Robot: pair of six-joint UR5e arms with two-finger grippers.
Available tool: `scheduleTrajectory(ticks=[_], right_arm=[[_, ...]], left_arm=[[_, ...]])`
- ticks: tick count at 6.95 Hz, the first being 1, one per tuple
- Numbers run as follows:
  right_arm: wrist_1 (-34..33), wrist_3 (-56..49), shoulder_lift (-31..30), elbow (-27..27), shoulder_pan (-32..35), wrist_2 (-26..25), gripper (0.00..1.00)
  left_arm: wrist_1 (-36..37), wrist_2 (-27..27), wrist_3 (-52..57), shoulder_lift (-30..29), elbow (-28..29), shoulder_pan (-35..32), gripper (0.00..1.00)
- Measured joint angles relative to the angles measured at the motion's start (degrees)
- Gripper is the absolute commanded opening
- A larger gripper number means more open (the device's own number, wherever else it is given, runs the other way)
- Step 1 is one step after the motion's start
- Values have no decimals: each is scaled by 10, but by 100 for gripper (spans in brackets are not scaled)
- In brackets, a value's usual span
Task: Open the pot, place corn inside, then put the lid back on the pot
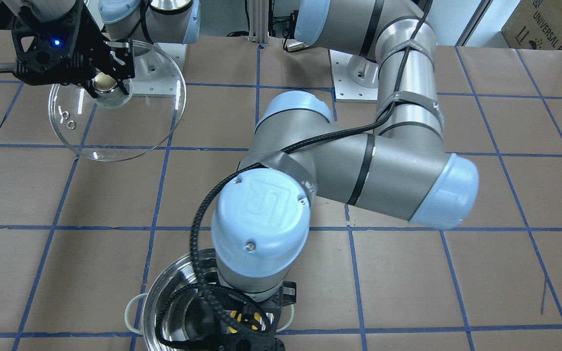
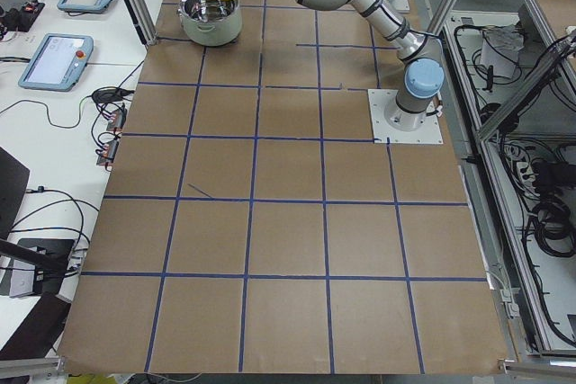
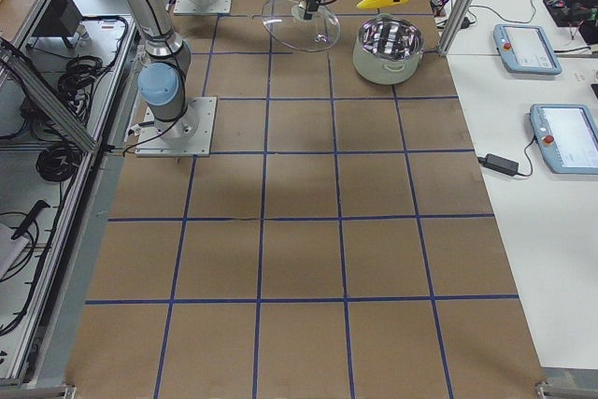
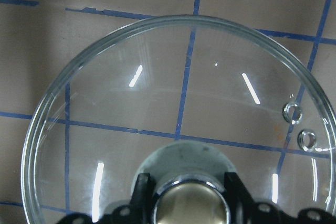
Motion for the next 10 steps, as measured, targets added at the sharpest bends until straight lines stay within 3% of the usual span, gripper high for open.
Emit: scheduleTrajectory(ticks=[1, 2, 4, 10], right_arm=[[-14, 1, -6, 5, 0, 2, 5], [-31, 1, -8, 13, 0, 2, 5], [-44, 1, -8, 25, 0, 2, 5], [-109, 5, -10, 27, 0, -3, 5]], left_arm=[[-19, 2, -3, -26, 36, -12, 18], [-27, 3, -3, -39, 51, -17, 27], [-15, 2, 1, -60, 59, -19, 100], [-9, -7, 29, -63, 61, -12, 100]])
